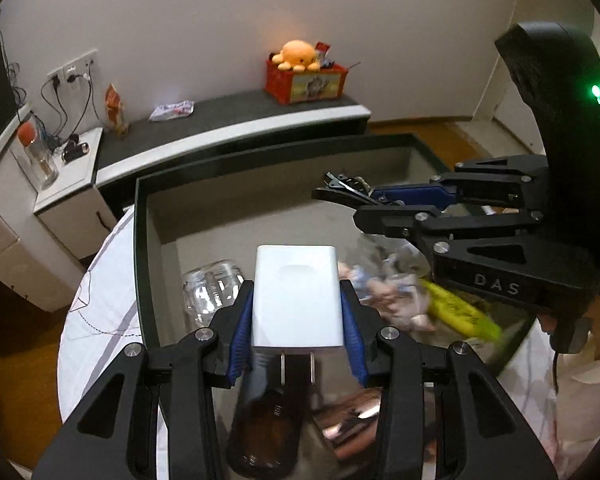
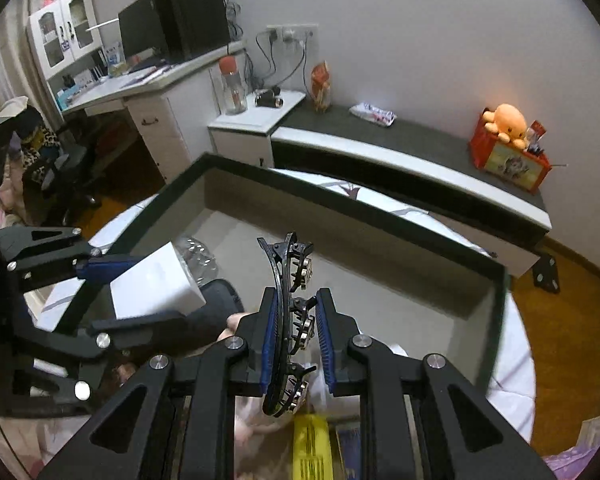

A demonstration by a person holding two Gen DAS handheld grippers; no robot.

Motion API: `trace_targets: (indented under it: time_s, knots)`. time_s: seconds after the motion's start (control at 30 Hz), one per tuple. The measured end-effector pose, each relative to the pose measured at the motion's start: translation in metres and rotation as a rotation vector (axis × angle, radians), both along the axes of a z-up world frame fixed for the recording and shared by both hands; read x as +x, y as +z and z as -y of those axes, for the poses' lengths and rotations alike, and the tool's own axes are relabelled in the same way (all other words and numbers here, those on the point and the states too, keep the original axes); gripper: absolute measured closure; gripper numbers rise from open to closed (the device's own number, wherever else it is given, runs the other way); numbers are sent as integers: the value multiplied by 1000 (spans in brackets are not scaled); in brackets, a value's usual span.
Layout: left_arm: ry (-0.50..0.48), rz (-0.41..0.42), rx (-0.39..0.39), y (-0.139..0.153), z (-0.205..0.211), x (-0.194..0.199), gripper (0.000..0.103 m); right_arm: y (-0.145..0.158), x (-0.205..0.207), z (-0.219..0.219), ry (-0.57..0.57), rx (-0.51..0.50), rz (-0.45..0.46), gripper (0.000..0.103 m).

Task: Organize rigid objects
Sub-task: 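Open both tools to drop the charger and hair clip into the box, then withdraw both tools from the box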

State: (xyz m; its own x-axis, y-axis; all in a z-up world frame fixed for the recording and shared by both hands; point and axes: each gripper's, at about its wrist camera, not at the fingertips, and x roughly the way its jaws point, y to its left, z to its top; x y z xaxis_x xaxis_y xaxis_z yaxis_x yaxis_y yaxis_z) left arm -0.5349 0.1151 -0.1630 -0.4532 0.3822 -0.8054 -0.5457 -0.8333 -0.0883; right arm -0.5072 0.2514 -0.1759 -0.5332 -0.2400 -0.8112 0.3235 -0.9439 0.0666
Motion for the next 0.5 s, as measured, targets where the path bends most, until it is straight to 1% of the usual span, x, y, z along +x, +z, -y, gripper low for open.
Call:
trace_targets:
  time_s: [0.03,0.17,0.23,0.3,0.33,0.37,0.4,0.43,0.47,0.5]
  knots:
    - [9,3,-19,-4,-1,-3,62,-4,-3,0,-1,1,14,84]
    - [21,11,-26,-11,0,-6,62,-17,-12,-2,-17,-5,47,84]
    - [37,-1,-29,-9,1,-5,62,-15,-11,-2,-23,10,36,84]
    - [49,3,-28,-9,1,-5,61,-13,-9,-3,-26,3,39,83]
    - [57,-2,-35,-8,2,-3,59,-12,-9,-2,-24,4,41,82]
    - [61,-7,-39,-7,1,-3,52,-11,-6,-3,-29,11,32,78]
    - [64,-11,-41,-6,2,0,48,-8,-8,0,-36,16,22,65]
    - [70,-17,-40,-4,3,4,40,-5,-5,-1,-45,17,11,52]
    - [73,-29,-38,-1,4,9,34,-1,-1,-3,-60,11,-7,47]
    - [72,-38,-36,2,5,12,32,5,4,-5,-75,1,-31,39]
